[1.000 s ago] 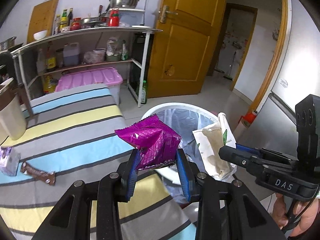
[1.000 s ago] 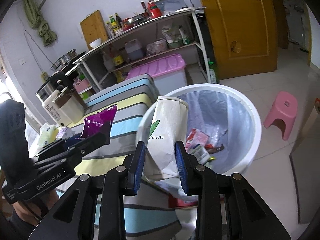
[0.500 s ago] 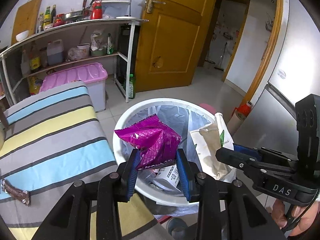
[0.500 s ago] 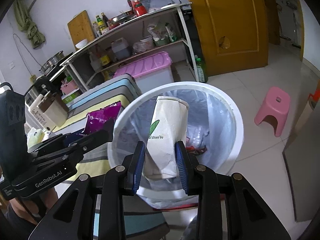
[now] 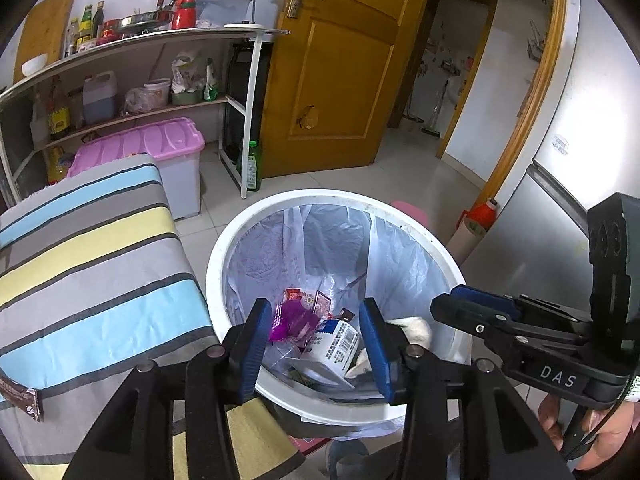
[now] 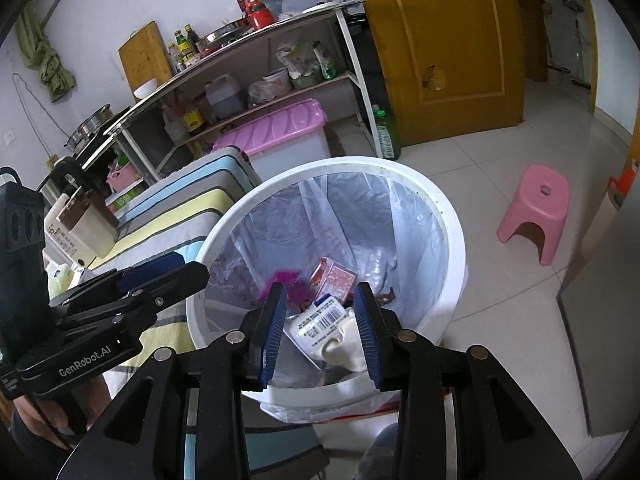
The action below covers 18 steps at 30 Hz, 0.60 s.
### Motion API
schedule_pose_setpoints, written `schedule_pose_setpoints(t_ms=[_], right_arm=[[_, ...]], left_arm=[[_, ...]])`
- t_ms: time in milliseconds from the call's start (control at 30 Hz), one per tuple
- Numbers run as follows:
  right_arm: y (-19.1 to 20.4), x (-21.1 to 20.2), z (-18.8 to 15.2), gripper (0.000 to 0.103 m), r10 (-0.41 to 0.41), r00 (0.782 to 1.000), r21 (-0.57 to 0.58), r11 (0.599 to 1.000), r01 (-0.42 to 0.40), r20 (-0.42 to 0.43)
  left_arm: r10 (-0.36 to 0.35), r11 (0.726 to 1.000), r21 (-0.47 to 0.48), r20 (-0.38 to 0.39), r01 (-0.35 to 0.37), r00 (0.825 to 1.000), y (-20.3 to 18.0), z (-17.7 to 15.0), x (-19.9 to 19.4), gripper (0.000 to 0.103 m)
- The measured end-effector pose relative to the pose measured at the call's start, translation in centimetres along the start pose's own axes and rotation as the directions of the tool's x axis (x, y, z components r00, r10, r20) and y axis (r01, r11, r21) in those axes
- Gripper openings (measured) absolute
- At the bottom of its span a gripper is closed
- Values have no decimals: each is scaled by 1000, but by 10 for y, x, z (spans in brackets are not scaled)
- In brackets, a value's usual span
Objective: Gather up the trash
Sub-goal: 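Carry wrapper and paper bag over the bin and open both grippers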
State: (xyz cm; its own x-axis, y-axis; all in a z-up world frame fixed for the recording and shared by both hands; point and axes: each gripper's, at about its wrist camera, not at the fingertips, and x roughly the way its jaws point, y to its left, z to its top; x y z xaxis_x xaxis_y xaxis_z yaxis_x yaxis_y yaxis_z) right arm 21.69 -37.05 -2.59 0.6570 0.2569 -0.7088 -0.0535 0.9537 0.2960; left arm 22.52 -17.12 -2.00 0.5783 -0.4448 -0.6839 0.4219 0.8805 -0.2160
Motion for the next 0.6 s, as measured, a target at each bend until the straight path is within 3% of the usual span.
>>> schedule_pose_setpoints(t_ms=[600], right_arm=[[25, -33, -11, 40, 30, 998, -47, 998, -27, 46]], left_arm=[[38, 996, -84, 67, -32, 997, 20, -25, -66, 47]])
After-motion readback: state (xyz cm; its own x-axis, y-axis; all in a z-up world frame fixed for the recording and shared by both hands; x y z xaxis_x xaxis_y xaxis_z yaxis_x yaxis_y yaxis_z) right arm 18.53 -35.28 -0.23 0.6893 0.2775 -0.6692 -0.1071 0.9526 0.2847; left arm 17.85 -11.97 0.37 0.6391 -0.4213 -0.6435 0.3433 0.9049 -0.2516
